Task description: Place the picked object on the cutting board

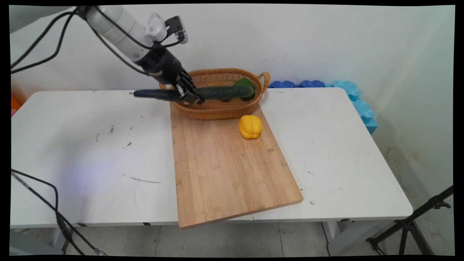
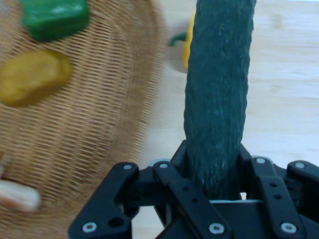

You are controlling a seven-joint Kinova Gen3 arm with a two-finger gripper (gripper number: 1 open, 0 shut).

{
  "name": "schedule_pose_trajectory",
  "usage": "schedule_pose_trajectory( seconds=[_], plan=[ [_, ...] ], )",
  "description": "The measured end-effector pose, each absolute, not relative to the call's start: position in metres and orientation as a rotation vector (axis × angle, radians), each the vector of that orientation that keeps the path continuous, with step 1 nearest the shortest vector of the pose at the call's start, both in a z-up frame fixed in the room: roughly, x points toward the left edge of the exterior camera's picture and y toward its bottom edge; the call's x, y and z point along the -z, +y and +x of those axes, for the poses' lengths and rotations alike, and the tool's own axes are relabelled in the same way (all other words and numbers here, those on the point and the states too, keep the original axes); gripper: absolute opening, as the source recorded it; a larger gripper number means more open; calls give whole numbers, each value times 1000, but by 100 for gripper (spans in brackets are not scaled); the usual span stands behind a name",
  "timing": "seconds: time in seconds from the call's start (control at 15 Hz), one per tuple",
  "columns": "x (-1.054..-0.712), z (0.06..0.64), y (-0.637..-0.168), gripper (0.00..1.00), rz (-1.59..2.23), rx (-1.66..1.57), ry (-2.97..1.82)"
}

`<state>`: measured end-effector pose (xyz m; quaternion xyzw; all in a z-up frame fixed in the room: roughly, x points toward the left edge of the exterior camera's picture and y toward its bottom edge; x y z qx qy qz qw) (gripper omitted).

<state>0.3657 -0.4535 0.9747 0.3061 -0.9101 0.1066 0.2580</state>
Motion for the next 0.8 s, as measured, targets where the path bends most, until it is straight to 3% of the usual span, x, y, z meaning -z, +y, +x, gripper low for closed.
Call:
schedule_pose_trajectory(
  seconds=[0.33,0.8],
  plan=[
    [-969,347,-406,0,914,-171,-2423],
    [-933,313,-362,0,988,-25,-2372]
  ],
)
